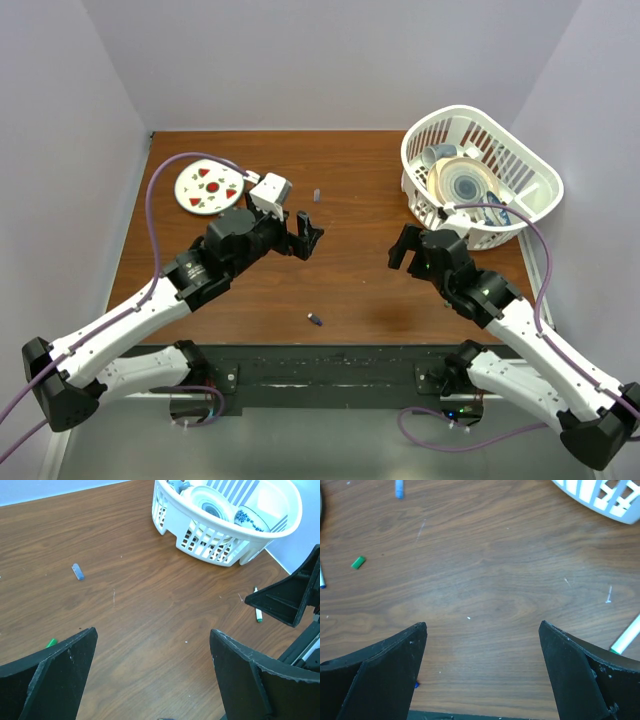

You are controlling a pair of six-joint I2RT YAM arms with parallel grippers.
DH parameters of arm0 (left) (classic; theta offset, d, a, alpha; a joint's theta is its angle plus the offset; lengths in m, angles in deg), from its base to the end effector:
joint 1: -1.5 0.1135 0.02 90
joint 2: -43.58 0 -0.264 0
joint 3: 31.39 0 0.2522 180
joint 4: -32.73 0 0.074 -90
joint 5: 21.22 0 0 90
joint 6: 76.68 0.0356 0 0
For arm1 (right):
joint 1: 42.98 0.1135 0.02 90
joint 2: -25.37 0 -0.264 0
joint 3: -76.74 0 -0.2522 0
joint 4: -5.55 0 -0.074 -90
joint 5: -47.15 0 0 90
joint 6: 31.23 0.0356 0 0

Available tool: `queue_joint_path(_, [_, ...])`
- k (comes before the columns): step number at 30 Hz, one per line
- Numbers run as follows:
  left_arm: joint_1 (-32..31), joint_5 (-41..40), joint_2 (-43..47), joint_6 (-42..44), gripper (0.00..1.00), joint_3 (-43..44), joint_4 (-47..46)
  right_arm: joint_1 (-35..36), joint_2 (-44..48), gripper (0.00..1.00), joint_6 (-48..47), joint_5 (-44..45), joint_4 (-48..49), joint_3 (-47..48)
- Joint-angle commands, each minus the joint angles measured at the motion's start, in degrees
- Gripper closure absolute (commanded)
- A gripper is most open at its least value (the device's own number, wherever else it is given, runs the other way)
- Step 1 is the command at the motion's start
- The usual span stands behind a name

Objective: Insert the pens into the pen caps

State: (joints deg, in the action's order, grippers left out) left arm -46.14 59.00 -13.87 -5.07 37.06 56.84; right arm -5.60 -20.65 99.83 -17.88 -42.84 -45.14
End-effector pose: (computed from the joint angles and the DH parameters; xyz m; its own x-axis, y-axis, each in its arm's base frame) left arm 0.1606 -0.1672 0.3594 -0.3396 -0.0890 -0.9364 0.5370 0.7990 -0.2707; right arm 0.1434 0.0906 0.2934 -0.5385 0.3379 -0.7719 0.0978 0.9349 0.3410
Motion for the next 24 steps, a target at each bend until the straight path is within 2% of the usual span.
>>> queue_joint_path(1, [0.2, -0.5, 1.3, 1.3, 0.00, -0.6, -2.7, -0.1, 0.3, 0.01, 5.3, 7.2, -3.6, 1.3])
queue_joint_path(6, [0.3, -0.2, 1.4, 1.3, 0.00, -0.8, -3.0, 0.0, -0.1, 0.02, 8.5, 9.3, -6.0, -2.8])
queue_joint_path(10, [0.3, -0.1, 1.6, 1.3, 0.00, -0.8, -3.0, -0.1, -2.8, 0.06, 15.1, 10.8, -9.0, -6.4])
queue_joint_path(13, [0.3, 0.3, 2.0, 1.2, 0.00, -0.9, -3.2, -0.4, -6.0, 0.07, 15.3, 10.9, -9.1, -8.1])
queue_joint_path(18, [0.3, 1.3, 2.9, 1.0, 0.00, -1.7, -4.1, -3.0, -10.7, 0.20, 16.9, 11.5, -10.8, -8.9])
queue_joint_path(19, [0.3, 1.3, 3.0, 1.0, 0.00, -1.8, -4.4, -3.8, -10.7, 0.27, 16.7, 10.5, -10.0, -9.5])
queue_joint_path(24, [0.3, 1.7, 3.2, 0.9, 0.00, -2.0, -4.6, -11.1, -11.2, 0.34, 18.6, 8.9, -7.1, -12.5])
